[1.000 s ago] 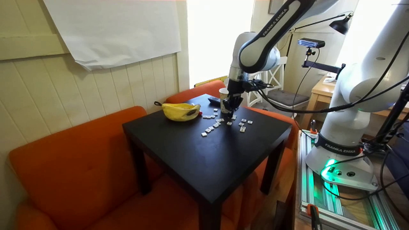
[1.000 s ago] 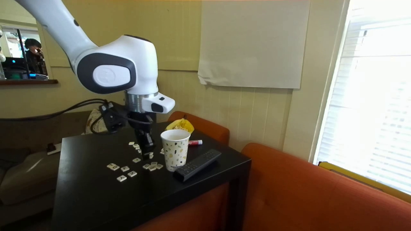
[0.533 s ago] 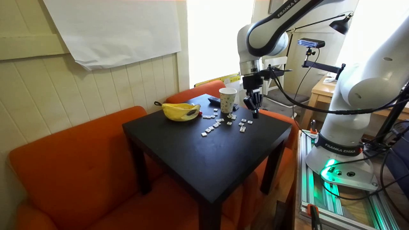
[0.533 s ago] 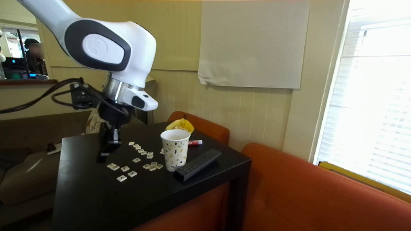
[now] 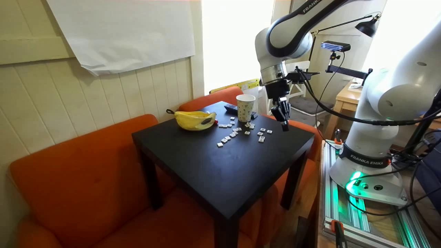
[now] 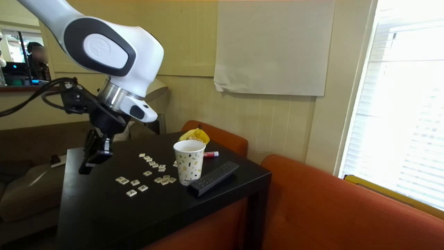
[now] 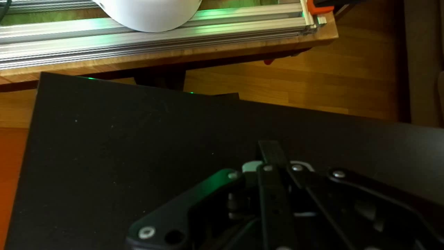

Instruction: Push some of the letter blocks forward

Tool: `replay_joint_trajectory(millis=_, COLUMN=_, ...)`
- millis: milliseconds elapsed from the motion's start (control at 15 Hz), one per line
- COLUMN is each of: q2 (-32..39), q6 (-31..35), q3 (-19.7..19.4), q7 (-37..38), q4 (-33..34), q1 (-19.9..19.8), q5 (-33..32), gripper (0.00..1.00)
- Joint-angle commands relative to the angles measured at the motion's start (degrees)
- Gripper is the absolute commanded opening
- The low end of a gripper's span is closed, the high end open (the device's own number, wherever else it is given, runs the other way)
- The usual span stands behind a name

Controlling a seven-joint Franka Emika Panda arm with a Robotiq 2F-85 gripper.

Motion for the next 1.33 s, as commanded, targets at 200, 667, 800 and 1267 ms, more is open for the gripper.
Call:
replay_joint_trajectory(millis=200, q2=5.15, q6=8.39, q3=0.31, q7=-1.94, q4=0.05, q1=1.75, q5=4.94, gripper=0.0)
replay_joint_trajectory(millis=667, q2=10.88, q6=20.98, q3=0.42, q7=-1.78, q4=0.0, q1=1.97, q5=4.74, gripper=0.0)
replay_joint_trajectory(millis=800, q2=12.0, q6=22.84, q3=0.47, q7=-1.8, q4=0.01, q1=2.05, q5=4.74, gripper=0.0)
replay_joint_trajectory(millis=1267, q2=12.43, q6=24.72, q3=0.67, q7=-2.06, q4=0.11, q1=2.44, q5=5.29, gripper=0.0)
